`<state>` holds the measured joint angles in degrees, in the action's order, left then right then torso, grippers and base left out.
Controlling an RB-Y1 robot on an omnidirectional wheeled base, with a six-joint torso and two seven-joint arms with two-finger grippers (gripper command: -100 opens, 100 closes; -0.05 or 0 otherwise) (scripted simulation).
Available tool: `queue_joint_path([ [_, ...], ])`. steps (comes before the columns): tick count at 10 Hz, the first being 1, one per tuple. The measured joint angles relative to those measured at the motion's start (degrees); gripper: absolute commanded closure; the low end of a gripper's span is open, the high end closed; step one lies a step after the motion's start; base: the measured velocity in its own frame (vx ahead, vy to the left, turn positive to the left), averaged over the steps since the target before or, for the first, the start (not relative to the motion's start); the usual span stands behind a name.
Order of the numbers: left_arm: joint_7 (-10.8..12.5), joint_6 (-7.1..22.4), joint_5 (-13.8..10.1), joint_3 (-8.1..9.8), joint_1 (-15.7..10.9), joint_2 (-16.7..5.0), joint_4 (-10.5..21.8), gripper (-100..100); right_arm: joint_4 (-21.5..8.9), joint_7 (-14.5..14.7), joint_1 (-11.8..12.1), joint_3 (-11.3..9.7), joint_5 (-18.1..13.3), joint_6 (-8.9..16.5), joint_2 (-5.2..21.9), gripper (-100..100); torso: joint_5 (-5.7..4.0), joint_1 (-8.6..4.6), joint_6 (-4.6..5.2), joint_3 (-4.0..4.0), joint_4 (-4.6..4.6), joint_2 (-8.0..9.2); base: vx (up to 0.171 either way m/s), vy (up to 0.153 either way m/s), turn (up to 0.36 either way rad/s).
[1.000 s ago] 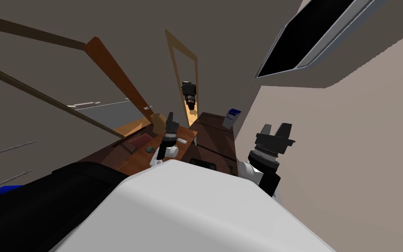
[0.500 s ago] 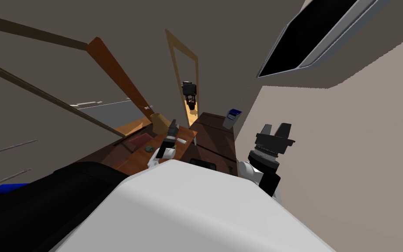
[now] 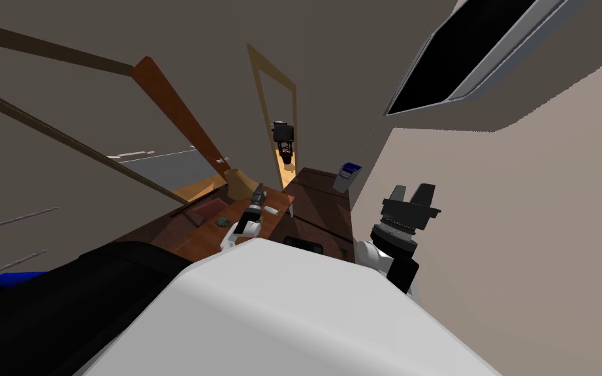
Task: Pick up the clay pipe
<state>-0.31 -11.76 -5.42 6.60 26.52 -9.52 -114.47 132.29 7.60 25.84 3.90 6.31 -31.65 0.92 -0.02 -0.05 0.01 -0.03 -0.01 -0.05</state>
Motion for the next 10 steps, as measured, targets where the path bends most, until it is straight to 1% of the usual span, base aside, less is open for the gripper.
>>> queue_joint_path([
  [1, 0.6, 1.6, -0.4, 0.77, 0.0, -0.2, 1.2, -100, 0.0, 0.0, 0.0, 0.0, 0.0, 0.0, 0.0, 0, 0.0, -0.01, -0.01, -0.01, -0.01, -0.01, 0.025, -0.034, 0.045],
  [2, 1.4, 3.9, -0.9, 1.9, -0.4, -0.5, 2.4, -100, 0.0, 0.0, 0.0, 0.0, 0.0, 0.0, 0.0, 0, -0.01, -0.04, -0.01, -0.03, -0.01, -0.05, 0.024, -0.029, 0.017],
  [3, 1.7, 4.6, -0.8, 2.12, -0.5, -0.2, 4.3, -100, 0.0, 0.0, 0.0, 0.0, 0.0, 0.0, 0.0, 0, 0.0, -0.05, 0.0, -0.03, -0.02, -0.05, 0.027, -0.029, 0.026],
  [4, 2.3, 6.2, -1.3, 3.09, -0.8, -0.6, 5.8, -100, 0.0, 0.0, 0.0, 0.0, 0.0, 0.0, 0.0, 0, -0.01, -0.03, -0.01, -0.04, -0.02, -0.06, 0.02, -0.02, 0.021],
  [5, 2.7, 7.1, -1.5, 3.43, -0.7, -0.6, 6.7, -100, 0.0, 0.0, 0.0, 0.0, 0.0, 0.0, 0.0, 0, 0.0, -0.02, -0.01, -0.03, -0.01, -0.04, 0.029, -0.019, 0.04],
  [6, 3.1, 7.3, -1.6, 3.85, -0.6, -0.3, 9.2, -100, 0.0, 0.0, 0.0, 0.0, 0.0, 0.0, 0.0, 0, 0.01, 0.0, -0.01, -0.04, -0.02, -0.06, 0.048, -0.031, 0.078],
  [7, 4.0, 8.6, -2.2, 5.04, -1.5, -1.1, 12.2, -100, 0.0, 0.0, 0.0, 0.0, 0.0, 0.0, 0.0, 0, 0.0, -0.02, -0.01, -0.07, -0.03, -0.13, 0.042, -0.033, 0.028],
  [8, 4.4, 10.0, -2.3, 5.41, -1.3, -0.7, 12.7, -100, 0.0, 0.0, 0.0, 0.0, 0.0, 0.0, 0.0, 0, -0.01, -0.06, 0.0, -0.07, -0.03, -0.12, 0.044, -0.034, 0.051],
  [9, 5.1, 11.4, -2.8, 6.05, -0.9, -1.2, 13.8, -100, 0.0, 0.0, 0.0, 0.0, 0.0, 0.0, 0.0, 0, -0.01, -0.05, -0.02, -0.07, -0.03, -0.12, 0.058, -0.049, 0.092],
  [10, 5.8, 12.5, -3.2, 6.71, -0.4, -1.1, 15.6, -100, 0.0, 0.0, 0.0, 0.0, 0.0, 0.0, 0.0, 0, -0.02, -0.1, -0.02, -0.09, -0.04, -0.15, 0.093, -0.05, 0.116],
])
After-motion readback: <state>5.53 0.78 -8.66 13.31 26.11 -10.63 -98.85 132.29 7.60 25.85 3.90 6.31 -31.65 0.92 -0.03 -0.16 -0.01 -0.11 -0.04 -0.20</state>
